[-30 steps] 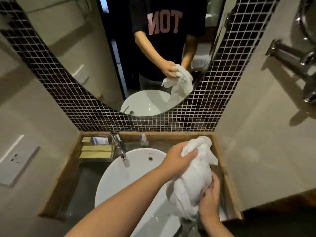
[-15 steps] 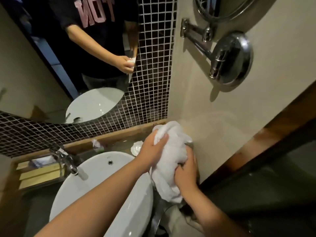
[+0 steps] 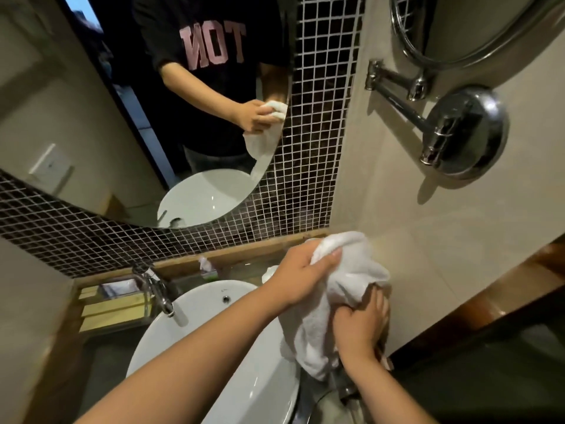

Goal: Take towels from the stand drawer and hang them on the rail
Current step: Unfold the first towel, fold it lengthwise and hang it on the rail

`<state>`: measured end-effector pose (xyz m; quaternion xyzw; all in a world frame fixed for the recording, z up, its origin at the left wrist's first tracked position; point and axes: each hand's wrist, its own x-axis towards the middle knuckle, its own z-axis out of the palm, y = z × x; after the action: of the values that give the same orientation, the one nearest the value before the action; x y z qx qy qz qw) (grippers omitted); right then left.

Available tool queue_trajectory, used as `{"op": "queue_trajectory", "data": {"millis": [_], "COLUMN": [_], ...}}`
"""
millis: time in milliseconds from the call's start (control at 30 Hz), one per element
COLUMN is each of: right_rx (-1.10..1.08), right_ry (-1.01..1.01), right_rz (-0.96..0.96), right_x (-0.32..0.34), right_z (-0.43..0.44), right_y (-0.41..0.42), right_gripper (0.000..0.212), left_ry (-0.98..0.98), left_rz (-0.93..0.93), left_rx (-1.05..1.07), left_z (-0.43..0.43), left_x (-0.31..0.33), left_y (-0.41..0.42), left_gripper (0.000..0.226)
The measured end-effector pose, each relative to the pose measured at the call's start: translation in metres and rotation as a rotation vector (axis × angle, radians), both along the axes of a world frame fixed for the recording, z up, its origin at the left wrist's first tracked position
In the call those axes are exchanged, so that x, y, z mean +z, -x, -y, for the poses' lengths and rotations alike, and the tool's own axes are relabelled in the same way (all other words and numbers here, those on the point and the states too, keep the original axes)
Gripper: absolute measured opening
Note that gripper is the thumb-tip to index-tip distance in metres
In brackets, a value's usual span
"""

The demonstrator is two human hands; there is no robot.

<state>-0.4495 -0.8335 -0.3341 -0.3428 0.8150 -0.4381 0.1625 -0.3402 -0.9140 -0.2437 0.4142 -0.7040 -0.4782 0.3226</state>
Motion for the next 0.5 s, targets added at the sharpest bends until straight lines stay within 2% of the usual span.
{"op": "queue_trajectory", "data": {"millis": [100,167,233,367,433,500], "right_rx": [0.066,0.112,0.174,0.272,0.371,0.501], "right_ry": [0.167,0.296,0.403,0.579,0.688,0.768], "right_rz": [0.269,0.371,0.388,0.334,0.279,0.238], "right_x": [0.042,0.075,0.109,0.173,0.205,0.241], "right_z": [0.008,0.013,0.016,0.027,0.033,0.038], "right_y": [-0.014,-0.027,-0.041,-0.059,-0.064,-0.071], "right_gripper": [0.047,0.038,0.034,0.042,0.036,0.032], "left_ry": [0.01,0.032,0.033,0.0,-0.007,-0.02], "left_rz": [-0.078,-0.103,-0.176,-0.39,-0.495,-0.597], "left_rx": [-0.019,0.009,0.066,0.108,0.099,0.105], "left_z": [0.002,0.0,-0.002,-0.003,-0.003,-0.005], "left_x": [0.023,0.039,0.058,0.113,0.143,0.177], "left_y": [-0.009,-0.018,-0.03,-0.05,-0.061,-0.074], "left_gripper": [0.032,0.037,0.034,0.025,0.04,0.072]}}
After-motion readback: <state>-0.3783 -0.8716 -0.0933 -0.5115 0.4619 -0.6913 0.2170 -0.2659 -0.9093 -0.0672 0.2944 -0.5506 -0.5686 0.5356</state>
